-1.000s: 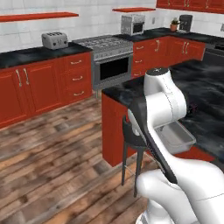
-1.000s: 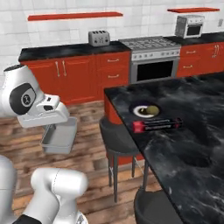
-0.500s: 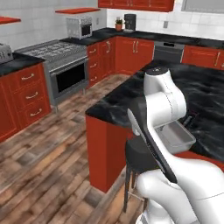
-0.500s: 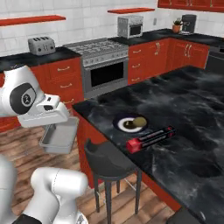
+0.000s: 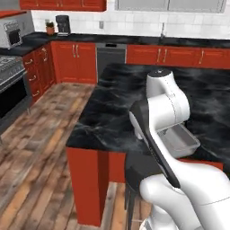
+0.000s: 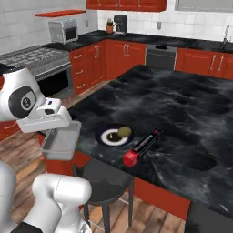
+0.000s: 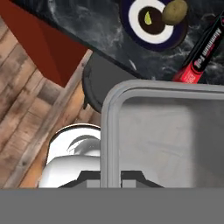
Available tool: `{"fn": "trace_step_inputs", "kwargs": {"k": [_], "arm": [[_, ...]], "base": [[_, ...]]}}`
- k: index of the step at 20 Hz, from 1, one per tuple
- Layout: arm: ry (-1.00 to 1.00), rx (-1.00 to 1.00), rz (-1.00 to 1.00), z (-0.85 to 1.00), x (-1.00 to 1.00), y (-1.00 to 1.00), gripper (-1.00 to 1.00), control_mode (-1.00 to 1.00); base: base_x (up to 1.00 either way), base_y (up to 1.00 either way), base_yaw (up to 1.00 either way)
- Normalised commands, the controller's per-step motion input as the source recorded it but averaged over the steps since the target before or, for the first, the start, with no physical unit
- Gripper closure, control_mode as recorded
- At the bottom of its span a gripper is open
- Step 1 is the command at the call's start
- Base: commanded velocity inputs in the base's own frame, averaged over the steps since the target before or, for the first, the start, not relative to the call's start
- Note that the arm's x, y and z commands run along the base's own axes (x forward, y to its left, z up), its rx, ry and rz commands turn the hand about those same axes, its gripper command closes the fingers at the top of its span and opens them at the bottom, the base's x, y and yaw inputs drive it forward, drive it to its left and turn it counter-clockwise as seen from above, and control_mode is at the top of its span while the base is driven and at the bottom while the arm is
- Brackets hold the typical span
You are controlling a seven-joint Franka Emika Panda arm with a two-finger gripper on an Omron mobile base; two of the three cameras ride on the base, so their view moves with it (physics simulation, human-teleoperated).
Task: Retrieve the tupperware and aluminum foil from the cabinet and place them on the dining counter near the plate with lemon wedge and potato to prepare for storing leftovers.
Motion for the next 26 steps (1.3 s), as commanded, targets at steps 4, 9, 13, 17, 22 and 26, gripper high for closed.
{"fn": "trace_step_inputs", "kwargs": {"k": [4, 9, 13, 17, 22, 26], "arm": [[0.0, 0.0, 0.0, 0.0, 0.0, 0.0, 1.0, 1.0], [0.0, 0.0, 0.0, 0.0, 0.0, 0.0, 1.0, 1.0], [-0.01, 0.0, -0.08, 0.0, 0.07, 0.15, 1.0, -1.0], [0.01, 0.0, -0.12, -0.01, 0.11, 0.64, 1.0, -1.0], [0.11, 0.0, 0.0, -0.14, 0.16, 0.76, 1.0, -1.0], [0.14, 0.0, 0.0, -0.35, 0.47, 0.93, 1.0, -1.0]], "base": [[0.6, 0.17, -0.67], [0.65, 0.25, -0.64], [0.37, 0.39, -0.36], [0.0, 0.0, 0.0], [0.0, 0.0, 0.0], [0.0, 0.0, 0.0]]}}
